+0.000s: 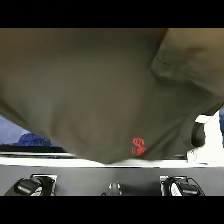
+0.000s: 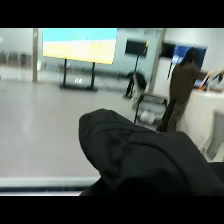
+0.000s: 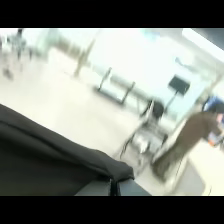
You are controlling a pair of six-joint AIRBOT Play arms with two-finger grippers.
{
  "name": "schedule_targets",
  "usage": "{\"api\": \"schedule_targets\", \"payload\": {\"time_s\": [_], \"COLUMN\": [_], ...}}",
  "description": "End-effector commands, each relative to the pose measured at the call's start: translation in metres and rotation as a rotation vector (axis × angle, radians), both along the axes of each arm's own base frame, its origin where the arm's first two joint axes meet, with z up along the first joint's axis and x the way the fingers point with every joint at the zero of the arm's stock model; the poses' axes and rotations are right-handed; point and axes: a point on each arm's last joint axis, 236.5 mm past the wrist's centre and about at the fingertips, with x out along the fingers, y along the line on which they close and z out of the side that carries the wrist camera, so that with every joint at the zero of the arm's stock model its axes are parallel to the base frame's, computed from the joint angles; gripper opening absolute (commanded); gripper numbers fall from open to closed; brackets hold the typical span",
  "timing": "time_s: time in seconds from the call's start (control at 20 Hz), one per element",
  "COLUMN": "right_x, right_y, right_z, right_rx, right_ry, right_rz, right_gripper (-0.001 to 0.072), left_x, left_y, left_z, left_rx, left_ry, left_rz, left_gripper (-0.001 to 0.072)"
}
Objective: Fold the shirts.
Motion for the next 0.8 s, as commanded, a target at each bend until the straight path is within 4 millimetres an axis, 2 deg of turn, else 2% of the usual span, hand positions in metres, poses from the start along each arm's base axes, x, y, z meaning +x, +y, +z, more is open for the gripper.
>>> {"api": "schedule_targets", "payload": {"time_s": [0.0,0.05,0.15,0.2,0.3,0.4,0.5,0.6,0.75], "right_x": [0.069,0.091,0.136,0.162,0.219,0.272,0.309,0.335,0.346], "right_y": [-0.017,-0.019,-0.025,-0.029,-0.033,-0.027,-0.013,-0.002,0.015], "right_z": [-0.082,-0.124,-0.21,-0.249,-0.309,-0.346,-0.368,-0.385,-0.428], "right_rx": [-0.021,-0.022,-0.02,-0.006,0.041,0.196,0.364,0.488,0.573], "right_ry": [0.325,0.482,0.77,0.871,0.958,0.946,0.912,0.889,0.972], "right_rz": [-0.029,-0.014,0.011,0.019,0.026,0.029,0.063,0.099,0.132], "right_gripper": [0.0019,0.0019,0.0019,0.0019,0.0019,0.0019,0.0019,0.0019,0.002], "left_x": [0.054,0.075,0.117,0.137,0.172,0.203,0.225,0.24,0.243], "left_y": [-0.005,-0.011,-0.023,-0.027,-0.032,-0.037,-0.037,-0.035,-0.047], "left_z": [-0.076,-0.105,-0.18,-0.224,-0.297,-0.35,-0.392,-0.424,-0.468], "left_rx": [0.097,0.125,0.189,0.221,0.267,0.299,0.318,0.307,0.238], "left_ry": [0.254,0.335,0.52,0.622,0.779,0.875,0.95,1.013,1.115], "left_rz": [0.052,0.052,0.058,0.063,0.071,0.075,0.084,0.095,0.085], "left_gripper": [0.0022,0.0022,0.0023,0.0023,0.0022,0.0022,0.0023,0.0023,0.0023]}}
